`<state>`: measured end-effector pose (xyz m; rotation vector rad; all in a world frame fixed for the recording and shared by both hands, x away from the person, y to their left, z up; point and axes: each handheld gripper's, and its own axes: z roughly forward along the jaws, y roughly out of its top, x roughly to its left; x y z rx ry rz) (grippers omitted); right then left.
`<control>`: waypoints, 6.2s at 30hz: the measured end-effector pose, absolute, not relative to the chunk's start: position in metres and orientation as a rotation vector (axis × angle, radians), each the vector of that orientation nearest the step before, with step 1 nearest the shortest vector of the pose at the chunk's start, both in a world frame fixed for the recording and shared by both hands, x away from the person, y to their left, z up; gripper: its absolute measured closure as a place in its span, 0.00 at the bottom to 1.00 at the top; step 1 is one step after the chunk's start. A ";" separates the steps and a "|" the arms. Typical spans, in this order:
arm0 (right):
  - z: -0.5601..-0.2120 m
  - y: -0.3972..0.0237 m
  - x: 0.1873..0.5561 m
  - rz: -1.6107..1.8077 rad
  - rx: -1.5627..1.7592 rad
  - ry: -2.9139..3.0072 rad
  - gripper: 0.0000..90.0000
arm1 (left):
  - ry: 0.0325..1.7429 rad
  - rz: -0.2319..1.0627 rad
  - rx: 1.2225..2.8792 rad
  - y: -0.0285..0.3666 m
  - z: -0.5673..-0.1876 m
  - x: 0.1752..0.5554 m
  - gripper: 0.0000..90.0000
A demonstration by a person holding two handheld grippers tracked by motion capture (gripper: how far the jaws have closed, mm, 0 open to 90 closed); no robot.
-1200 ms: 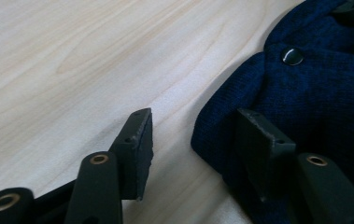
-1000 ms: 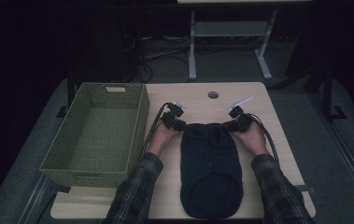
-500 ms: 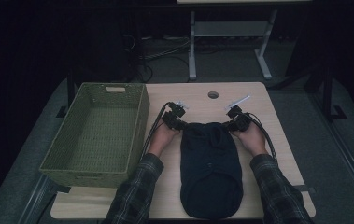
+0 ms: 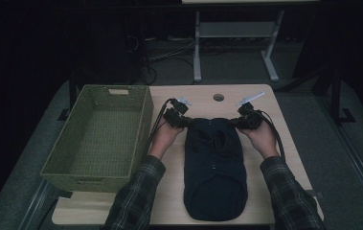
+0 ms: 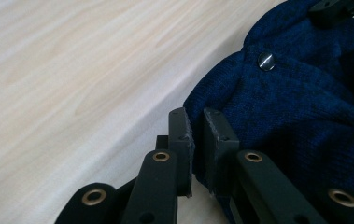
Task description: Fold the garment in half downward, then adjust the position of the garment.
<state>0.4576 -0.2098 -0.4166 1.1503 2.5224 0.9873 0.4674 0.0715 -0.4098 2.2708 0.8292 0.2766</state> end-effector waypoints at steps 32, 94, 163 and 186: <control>-0.331 -0.211 0.435 1.095 1.023 2.337 0.89 | 0.749 0.498 2.144 0.073 -0.327 0.446 0.92; -0.420 -0.215 0.296 1.141 0.876 2.511 0.84 | 0.655 0.193 2.234 0.092 -0.409 0.327 0.90; -0.426 -0.209 0.278 1.297 0.836 2.565 1.00 | 0.822 0.249 2.193 0.080 -0.407 0.354 1.00; -0.464 -0.164 0.240 1.194 0.706 2.752 1.00 | 0.714 0.102 2.362 0.038 -0.450 0.385 1.00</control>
